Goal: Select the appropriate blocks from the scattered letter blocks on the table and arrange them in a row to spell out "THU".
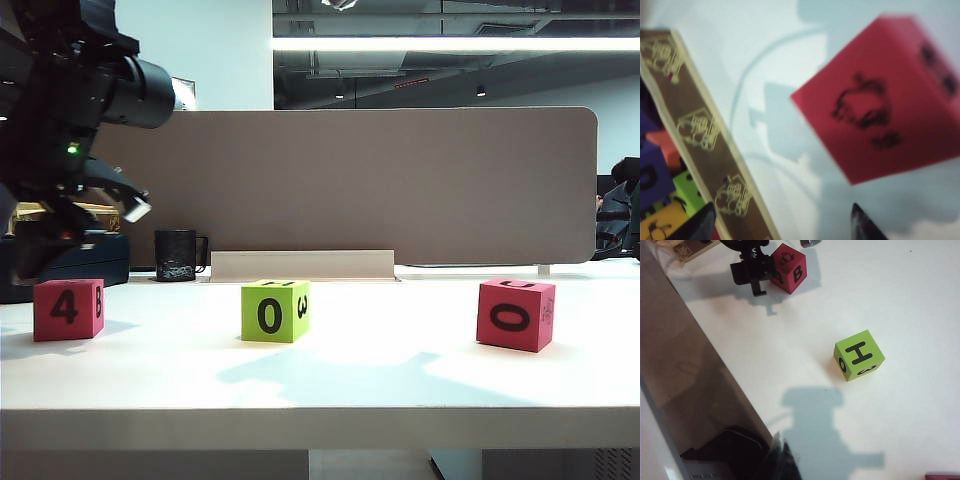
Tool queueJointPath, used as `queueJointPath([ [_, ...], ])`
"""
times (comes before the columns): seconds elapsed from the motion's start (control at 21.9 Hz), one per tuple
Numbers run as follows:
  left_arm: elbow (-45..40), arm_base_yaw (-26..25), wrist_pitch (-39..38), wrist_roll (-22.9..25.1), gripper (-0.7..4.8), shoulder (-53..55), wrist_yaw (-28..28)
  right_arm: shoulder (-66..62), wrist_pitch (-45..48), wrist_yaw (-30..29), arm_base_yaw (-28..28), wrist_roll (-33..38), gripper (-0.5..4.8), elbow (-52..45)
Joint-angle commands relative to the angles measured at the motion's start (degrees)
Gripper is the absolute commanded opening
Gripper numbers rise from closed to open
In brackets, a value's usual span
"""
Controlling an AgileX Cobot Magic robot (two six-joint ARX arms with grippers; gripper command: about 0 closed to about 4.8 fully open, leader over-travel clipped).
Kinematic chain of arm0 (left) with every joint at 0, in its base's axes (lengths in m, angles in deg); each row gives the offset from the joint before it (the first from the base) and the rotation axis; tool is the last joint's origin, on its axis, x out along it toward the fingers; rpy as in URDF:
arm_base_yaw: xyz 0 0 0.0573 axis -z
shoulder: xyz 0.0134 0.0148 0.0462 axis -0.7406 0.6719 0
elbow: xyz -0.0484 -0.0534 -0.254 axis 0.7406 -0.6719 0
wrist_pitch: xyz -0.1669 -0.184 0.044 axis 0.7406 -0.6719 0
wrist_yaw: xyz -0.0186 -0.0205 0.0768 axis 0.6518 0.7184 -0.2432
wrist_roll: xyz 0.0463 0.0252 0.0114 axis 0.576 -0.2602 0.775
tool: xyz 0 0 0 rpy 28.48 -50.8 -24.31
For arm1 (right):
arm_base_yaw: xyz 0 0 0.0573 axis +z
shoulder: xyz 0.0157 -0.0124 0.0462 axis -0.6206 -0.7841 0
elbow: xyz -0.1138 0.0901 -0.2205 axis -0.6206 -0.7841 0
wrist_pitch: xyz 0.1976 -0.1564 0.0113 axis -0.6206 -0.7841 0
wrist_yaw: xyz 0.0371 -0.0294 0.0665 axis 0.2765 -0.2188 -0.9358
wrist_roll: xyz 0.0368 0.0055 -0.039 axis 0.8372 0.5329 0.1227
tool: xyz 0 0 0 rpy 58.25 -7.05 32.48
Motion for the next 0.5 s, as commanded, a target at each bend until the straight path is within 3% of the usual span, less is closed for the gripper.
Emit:
queueJointPath([
  [0.05,0.17,-0.63,-0.35,-2.84,3.41,-0.24,0.52,0.09,0.37,-0.13,0.13,-0.17,-0.05,0.24],
  [0.37,0.22,-0.55,2.78,-3.72,3.41,-1.7,2.1,0.09,0.55,-0.13,0.11,-0.17,-0.05,0.24],
  [0.5,0.79,-0.55,4.02,-3.69,3.4,-2.4,-3.1,0.09,0.61,-0.11,0.11,-0.17,-0.05,0.24],
])
